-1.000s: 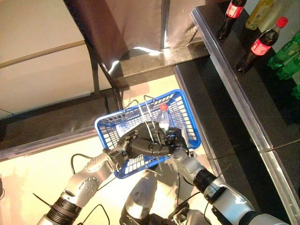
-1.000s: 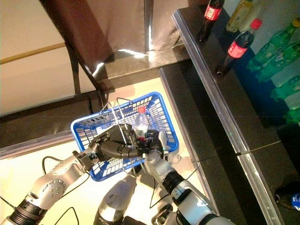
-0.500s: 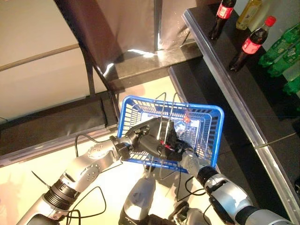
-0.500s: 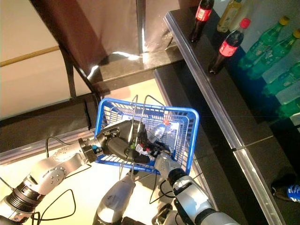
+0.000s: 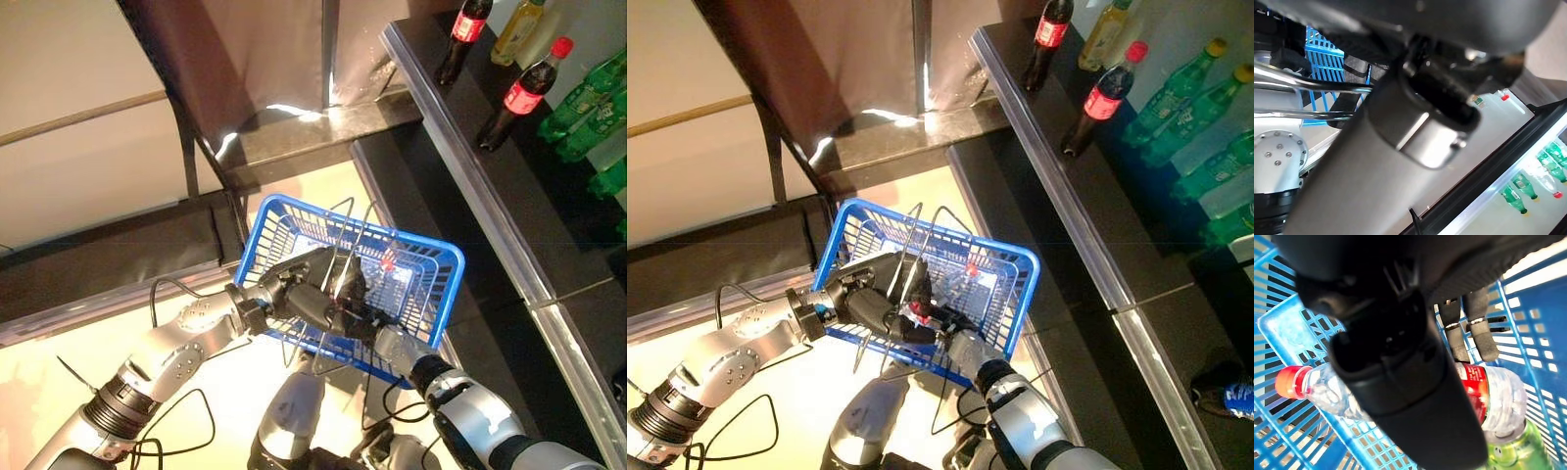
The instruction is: Pick up the drink and place into the basket.
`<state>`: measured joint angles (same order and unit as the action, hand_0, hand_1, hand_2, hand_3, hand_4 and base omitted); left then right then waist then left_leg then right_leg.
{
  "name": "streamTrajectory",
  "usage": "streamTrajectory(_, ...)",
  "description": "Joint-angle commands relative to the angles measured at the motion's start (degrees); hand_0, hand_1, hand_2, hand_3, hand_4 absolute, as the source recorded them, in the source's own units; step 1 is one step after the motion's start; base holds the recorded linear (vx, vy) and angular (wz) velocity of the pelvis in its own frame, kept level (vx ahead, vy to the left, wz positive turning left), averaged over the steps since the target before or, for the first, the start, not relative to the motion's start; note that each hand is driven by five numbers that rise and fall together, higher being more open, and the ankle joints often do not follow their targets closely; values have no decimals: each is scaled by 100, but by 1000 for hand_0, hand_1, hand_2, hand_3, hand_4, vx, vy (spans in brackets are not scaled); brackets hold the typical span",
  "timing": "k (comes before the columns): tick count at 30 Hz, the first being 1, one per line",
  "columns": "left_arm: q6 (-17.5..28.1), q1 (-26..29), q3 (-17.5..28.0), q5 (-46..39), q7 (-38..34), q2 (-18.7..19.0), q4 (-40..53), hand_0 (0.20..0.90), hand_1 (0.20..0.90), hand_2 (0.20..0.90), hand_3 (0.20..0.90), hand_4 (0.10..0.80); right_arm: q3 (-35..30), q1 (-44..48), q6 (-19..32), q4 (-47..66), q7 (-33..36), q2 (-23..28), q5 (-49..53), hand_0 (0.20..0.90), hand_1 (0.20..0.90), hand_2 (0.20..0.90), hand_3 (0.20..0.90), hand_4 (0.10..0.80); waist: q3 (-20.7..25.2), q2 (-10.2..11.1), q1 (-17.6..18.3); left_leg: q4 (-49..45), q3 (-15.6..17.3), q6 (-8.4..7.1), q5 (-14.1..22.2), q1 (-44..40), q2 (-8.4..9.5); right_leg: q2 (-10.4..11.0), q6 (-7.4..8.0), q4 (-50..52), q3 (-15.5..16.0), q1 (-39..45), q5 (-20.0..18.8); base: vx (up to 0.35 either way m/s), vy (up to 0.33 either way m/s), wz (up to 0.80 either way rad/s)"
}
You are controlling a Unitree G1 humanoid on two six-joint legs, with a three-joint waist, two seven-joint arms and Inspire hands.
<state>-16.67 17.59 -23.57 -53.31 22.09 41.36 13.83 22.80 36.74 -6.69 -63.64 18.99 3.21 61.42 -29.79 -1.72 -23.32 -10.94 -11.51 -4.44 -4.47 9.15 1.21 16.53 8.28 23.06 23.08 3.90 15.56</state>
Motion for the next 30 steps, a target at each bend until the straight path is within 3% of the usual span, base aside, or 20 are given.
streamTrajectory(1, 1779, 531, 1227, -765, 894, -1159, 2088, 300, 300, 300, 200, 100, 42, -197, 589, 604, 92, -108, 106, 900, 900, 900, 900, 800, 1149, 30, 101, -463, -103, 99, 542, -65, -4, -134, -347, -270, -23, -235, -831, 0, 0, 0)
streamTrajectory(5, 2027, 272, 1457, -712, 859, -1068, 1996, 300, 300, 300, 200, 100, 194, -465, 877, 1613, 451, 0, -119, 900, 900, 900, 900, 800, 1103, 43, 150, -428, -83, 95, 516, -59, -16, -125, -339, -252, -28, -285, -842, -6, 3, -1)
streamTrajectory(10, 2202, -305, 1954, -703, 939, -1010, 1967, 300, 300, 300, 200, 100, 267, -1282, 887, 3542, 976, 394, -899, 900, 900, 900, 900, 800, 1080, 82, 297, -391, -24, 100, 503, -65, -49, -135, -325, -239, -82, -352, -840, -13, 13, -6)
streamTrajectory(19, 2435, -1257, 2782, -996, 772, -981, 1925, 300, 300, 300, 200, 100, -179, -2705, 631, 6206, 811, 1172, -2109, 900, 900, 900, 900, 800, 1123, 159, 630, -264, 163, 116, 455, -160, -161, -188, -273, -298, -243, -414, -863, -4, 12, -9)
streamTrajectory(30, 2535, -1397, 3065, -1389, 403, -1001, 1390, 300, 300, 300, 200, 100, -509, -3029, 238, 7897, 256, 1933, -2353, 900, 900, 900, 900, 800, 1189, 148, 979, -142, 407, 58, 399, -309, -318, -236, -261, -405, -461, -399, -891, -1, 24, -9)
